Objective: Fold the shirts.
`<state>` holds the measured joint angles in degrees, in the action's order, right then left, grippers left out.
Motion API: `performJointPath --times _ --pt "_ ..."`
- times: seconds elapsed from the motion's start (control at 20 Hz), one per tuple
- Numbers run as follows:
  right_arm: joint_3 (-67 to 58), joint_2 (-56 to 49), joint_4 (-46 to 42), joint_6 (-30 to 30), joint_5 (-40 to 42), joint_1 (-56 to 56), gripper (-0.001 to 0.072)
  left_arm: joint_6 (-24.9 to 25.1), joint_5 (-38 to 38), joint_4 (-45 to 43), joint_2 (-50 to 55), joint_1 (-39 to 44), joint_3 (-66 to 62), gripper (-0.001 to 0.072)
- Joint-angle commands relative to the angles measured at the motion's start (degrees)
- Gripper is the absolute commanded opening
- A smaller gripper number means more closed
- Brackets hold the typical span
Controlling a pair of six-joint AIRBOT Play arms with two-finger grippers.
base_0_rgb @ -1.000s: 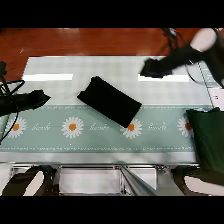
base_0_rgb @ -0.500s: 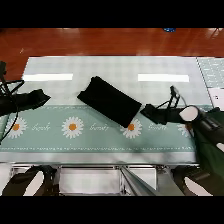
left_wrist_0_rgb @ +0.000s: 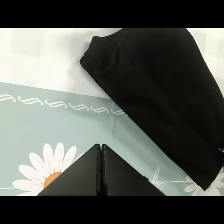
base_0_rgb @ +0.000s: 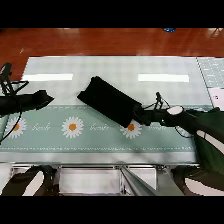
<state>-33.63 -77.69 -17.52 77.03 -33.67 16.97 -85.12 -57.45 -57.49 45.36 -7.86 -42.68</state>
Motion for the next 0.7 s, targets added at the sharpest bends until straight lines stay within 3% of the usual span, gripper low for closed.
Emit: performJointPath --times 0.0,0.1,0.2,0.4,0.65 --pt "-7.0 -6.0 -1.7 -1.0 -2.2 0.0 0.0399 0.0 -0.2 0.6 0.6 0.0 0.0 0.0019" --pt "-10.6 -7.6 -2.1 -1.2 -3.6 0.1 0.0259 0.0 -0.2 0.6 0.7 0.0 0.0 0.0019" --pt "-13.2 -8.3 -2.1 -2.9 -3.8 0.1 0.0021 0.0 -0.2 0.6 0.7 0.0 0.0 0.0019" --pt "-20.9 -8.6 -6.5 -3.5 -7.1 -0.1 0.0018 0.0 -0.2 0.6 0.8 0.0 0.0 0.0019" --pt "-43.7 -8.6 -22.8 6.2 -19.5 -2.9 0.0018 0.0 -0.1 0.6 1.0 1.2 1.6 0.0020"
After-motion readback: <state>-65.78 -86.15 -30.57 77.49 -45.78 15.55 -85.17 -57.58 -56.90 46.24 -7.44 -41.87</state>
